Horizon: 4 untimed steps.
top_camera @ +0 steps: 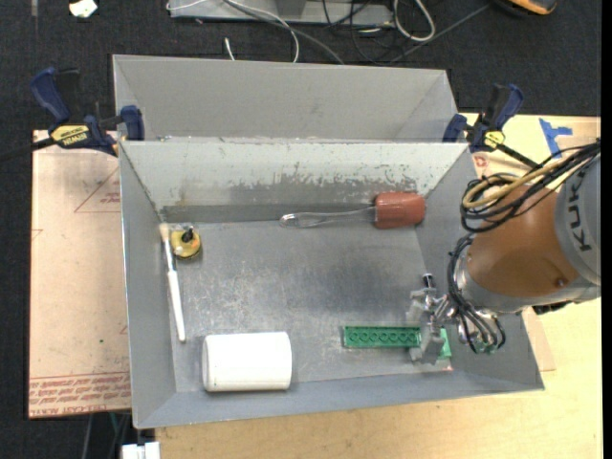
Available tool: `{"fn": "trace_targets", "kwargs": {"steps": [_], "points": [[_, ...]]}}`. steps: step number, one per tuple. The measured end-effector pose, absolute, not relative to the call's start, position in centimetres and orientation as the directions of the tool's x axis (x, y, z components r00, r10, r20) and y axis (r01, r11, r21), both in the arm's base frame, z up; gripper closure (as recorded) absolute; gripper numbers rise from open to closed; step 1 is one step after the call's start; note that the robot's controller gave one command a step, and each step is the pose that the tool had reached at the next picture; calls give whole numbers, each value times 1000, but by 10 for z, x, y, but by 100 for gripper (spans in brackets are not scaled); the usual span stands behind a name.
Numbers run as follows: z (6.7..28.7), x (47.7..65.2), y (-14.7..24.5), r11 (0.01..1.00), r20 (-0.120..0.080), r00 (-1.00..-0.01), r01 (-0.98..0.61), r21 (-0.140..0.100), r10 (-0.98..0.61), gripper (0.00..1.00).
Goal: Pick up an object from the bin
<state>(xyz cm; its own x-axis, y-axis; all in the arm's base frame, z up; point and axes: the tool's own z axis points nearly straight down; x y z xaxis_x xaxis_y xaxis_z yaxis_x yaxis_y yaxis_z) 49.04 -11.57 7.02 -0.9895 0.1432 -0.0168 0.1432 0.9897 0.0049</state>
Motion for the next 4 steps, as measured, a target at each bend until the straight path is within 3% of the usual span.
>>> {"fn": "trace_targets", "kwargs": {"steps": [1,2,3,4], "points": [[80,488,-118,994,-17,-993,113,5,113,100],[165,489,-118,993,-14,-993,117,6,118,100],[202,485,-117,993,-10,-993,118,7,118,100],[190,497,-133,997,-22,-997,80,4,80,100]]}}
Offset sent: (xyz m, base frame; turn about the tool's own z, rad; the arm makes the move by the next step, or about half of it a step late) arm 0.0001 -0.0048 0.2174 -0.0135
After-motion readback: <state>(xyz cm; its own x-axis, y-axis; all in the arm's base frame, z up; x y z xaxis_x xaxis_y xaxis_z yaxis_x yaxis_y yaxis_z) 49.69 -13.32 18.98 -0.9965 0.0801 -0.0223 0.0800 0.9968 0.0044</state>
